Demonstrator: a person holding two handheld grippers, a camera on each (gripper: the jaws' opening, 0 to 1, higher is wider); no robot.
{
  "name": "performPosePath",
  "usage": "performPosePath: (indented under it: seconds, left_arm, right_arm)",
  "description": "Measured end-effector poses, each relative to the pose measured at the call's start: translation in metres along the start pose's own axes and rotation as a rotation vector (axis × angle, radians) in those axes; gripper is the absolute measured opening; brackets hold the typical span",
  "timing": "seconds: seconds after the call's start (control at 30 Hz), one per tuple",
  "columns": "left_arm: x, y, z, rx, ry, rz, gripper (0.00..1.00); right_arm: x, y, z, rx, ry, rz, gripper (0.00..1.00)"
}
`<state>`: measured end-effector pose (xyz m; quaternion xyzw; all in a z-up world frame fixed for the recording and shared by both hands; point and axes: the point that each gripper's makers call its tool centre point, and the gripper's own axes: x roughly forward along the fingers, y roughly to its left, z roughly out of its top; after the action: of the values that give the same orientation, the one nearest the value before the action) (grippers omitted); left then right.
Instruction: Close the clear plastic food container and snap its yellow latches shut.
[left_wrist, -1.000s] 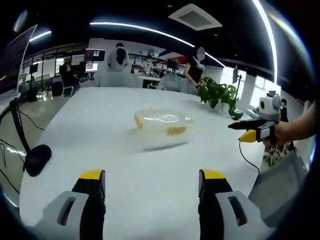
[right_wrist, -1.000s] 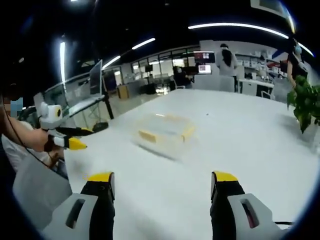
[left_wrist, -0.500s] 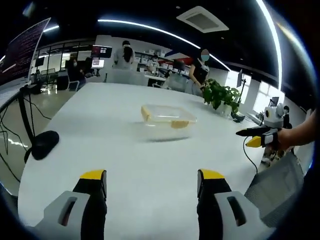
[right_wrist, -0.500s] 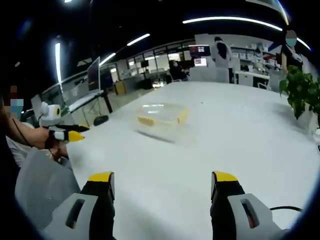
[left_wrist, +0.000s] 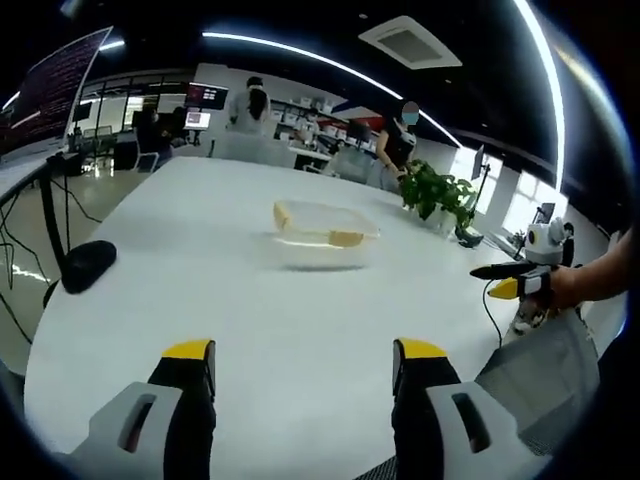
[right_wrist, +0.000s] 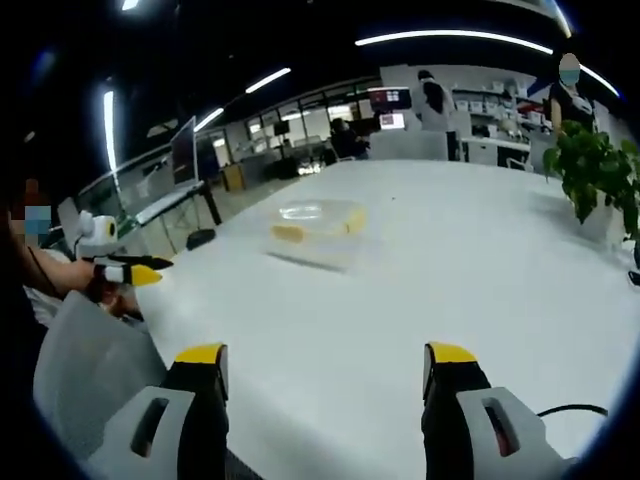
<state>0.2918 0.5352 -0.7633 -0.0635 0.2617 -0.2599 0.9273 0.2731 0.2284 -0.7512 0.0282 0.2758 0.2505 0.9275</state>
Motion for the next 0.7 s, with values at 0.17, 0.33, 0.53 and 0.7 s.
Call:
performPosePath:
  seconds: [0.17, 0.33, 0.53, 0.7]
  left_arm:
    - [-0.002, -0.001, -0.002, -0.007, 0.004, -0.002, 0.71]
    - [-0.011, -0.005, 0.003, -0.016, -0.025, 0.011, 0.65]
    - [-0.013, -0.001, -0.008, -0.015, -0.004, 0.045, 0.65]
    - [-0.009, -0.001, -0.016, -0.012, 0.023, 0.048, 0.66]
  right_arm:
    - [-0.009, -0.001, 0.000, -0.007, -0.003, -0.007, 0.80]
    - [-0.015, 0.004, -0.006, -0.016, 0.006, -0.007, 0.79]
    - [-0.009, 0.010, -0.018, -0.048, 0.042, -0.003, 0.76]
    - [-0.010, 0.010, -0.021, -0.076, 0.049, -0.004, 0.75]
